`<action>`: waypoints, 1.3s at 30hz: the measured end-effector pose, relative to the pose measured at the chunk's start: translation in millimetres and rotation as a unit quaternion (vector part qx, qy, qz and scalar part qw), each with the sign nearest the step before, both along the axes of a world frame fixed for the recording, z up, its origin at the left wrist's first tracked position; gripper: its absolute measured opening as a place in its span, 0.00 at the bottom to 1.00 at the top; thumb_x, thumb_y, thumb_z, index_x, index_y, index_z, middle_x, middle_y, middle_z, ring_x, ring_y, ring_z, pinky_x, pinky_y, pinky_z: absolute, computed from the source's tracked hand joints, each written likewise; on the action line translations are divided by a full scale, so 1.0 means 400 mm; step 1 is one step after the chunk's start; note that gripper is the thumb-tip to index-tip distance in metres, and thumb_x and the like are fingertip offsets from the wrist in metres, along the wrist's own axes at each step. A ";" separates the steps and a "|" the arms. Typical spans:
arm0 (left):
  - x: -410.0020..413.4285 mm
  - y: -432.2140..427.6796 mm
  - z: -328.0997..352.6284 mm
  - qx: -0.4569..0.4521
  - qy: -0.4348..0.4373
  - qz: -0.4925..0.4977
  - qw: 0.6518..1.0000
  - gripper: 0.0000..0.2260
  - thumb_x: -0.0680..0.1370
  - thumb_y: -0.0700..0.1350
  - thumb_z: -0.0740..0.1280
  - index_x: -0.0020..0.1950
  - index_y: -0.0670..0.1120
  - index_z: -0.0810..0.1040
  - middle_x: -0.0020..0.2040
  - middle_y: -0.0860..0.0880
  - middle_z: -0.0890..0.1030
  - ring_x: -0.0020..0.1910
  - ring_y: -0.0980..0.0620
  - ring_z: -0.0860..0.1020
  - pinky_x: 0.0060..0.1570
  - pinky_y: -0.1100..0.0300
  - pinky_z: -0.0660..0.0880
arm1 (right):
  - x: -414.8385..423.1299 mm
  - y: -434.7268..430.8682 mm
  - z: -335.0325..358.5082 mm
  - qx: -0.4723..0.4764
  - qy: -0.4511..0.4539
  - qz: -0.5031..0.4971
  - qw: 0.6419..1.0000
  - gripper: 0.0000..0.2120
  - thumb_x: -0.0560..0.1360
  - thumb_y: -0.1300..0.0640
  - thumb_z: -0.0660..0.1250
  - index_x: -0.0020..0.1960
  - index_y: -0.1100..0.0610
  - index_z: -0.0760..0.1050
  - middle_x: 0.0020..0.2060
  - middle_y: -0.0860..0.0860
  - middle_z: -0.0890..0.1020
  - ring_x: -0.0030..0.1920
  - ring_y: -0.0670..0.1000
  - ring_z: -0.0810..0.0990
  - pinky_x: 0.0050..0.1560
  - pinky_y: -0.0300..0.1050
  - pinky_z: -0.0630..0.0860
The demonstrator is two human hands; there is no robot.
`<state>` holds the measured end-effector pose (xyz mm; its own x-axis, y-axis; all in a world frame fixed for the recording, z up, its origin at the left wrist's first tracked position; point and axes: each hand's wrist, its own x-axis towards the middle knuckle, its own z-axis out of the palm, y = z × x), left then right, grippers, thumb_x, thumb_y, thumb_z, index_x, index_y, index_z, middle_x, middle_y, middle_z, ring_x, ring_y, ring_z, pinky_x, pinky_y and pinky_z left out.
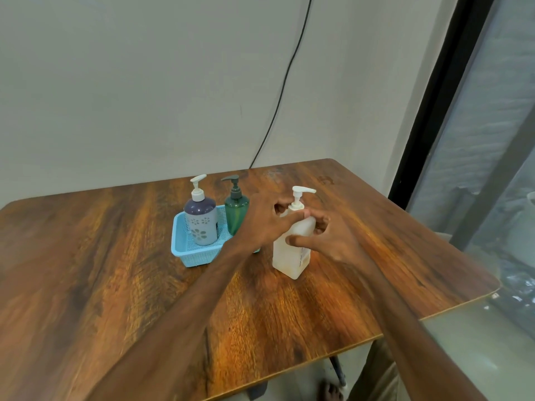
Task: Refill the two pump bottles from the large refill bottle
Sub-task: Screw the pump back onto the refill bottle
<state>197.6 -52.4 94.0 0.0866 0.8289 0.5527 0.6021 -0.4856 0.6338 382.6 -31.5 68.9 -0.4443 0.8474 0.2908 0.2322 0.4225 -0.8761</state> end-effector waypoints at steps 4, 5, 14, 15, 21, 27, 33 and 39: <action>-0.020 0.016 0.004 -0.041 0.001 -0.046 0.998 0.08 0.79 0.47 0.77 0.53 0.44 0.89 0.45 0.47 0.88 0.43 0.44 0.84 0.42 0.43 0.80 | 0.005 0.006 0.001 -0.029 -0.022 -0.003 0.999 0.23 0.66 0.51 0.82 0.58 0.37 0.80 0.52 0.36 0.85 0.52 0.38 0.83 0.52 0.38 0.81; -0.024 0.018 0.006 -0.046 -0.003 -0.059 0.997 0.08 0.78 0.46 0.77 0.54 0.44 0.89 0.46 0.47 0.88 0.45 0.44 0.85 0.45 0.41 0.80 | 0.006 0.007 0.003 -0.034 -0.027 -0.002 0.999 0.25 0.66 0.50 0.82 0.60 0.38 0.80 0.52 0.36 0.85 0.52 0.37 0.83 0.51 0.36 0.81; -0.038 0.018 0.013 -0.056 0.009 -0.081 0.995 0.09 0.79 0.47 0.76 0.55 0.44 0.89 0.48 0.49 0.88 0.47 0.46 0.85 0.49 0.38 0.80 | 0.010 -0.014 0.034 -0.057 -0.031 0.016 0.998 0.22 0.67 0.54 0.82 0.54 0.34 0.82 0.52 0.37 0.86 0.52 0.38 0.84 0.45 0.31 0.80; -0.038 0.016 0.015 -0.058 0.012 -0.080 0.995 0.09 0.79 0.48 0.76 0.55 0.45 0.89 0.48 0.49 0.88 0.47 0.45 0.85 0.49 0.38 0.80 | 0.014 -0.013 0.035 -0.060 -0.034 0.018 0.997 0.23 0.66 0.53 0.82 0.57 0.36 0.81 0.53 0.38 0.86 0.54 0.39 0.84 0.47 0.32 0.80; -0.032 0.008 0.011 -0.037 0.040 -0.070 0.996 0.08 0.79 0.48 0.76 0.54 0.45 0.88 0.44 0.48 0.86 0.43 0.45 0.82 0.42 0.47 0.76 | 0.045 -0.022 0.079 -0.083 -0.074 0.043 0.993 0.49 0.61 0.46 0.85 0.76 0.49 0.67 0.67 0.45 0.77 0.68 0.46 0.76 0.68 0.41 0.73; -0.014 -0.012 -0.011 0.018 0.018 -0.015 1.000 0.06 0.77 0.50 0.78 0.43 0.54 0.83 0.36 0.58 0.80 0.36 0.60 0.77 0.34 0.67 0.68 | 0.025 -0.079 0.054 -0.058 -0.048 -0.014 0.997 0.41 0.69 0.54 0.81 0.77 0.54 0.66 0.70 0.52 0.75 0.71 0.52 0.74 0.70 0.47 0.71; 0.015 -0.039 -0.033 0.033 -0.034 0.088 0.995 0.12 0.74 0.54 0.80 0.50 0.47 0.87 0.40 0.57 0.85 0.38 0.65 0.81 0.35 0.68 0.75 | 0.019 -0.129 -0.001 -0.041 -0.056 -0.067 0.995 0.43 0.66 0.44 0.81 0.76 0.49 0.68 0.65 0.45 0.77 0.66 0.47 0.76 0.67 0.43 0.73; 0.034 -0.057 -0.022 0.012 -0.044 0.143 0.989 0.18 0.72 0.59 0.80 0.48 0.45 0.85 0.42 0.52 0.85 0.39 0.57 0.80 0.38 0.64 0.74 | -0.040 -0.164 -0.044 -0.040 0.006 -0.088 0.995 0.38 0.65 0.46 0.83 0.70 0.47 0.71 0.59 0.43 0.80 0.62 0.47 0.80 0.59 0.42 0.76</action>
<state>211.1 -75.2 85.1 -0.1985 0.7991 0.5674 0.6601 -0.3189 0.6801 366.6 -97.2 51.1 -0.2834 0.9325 0.2238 0.2870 0.3051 -0.9080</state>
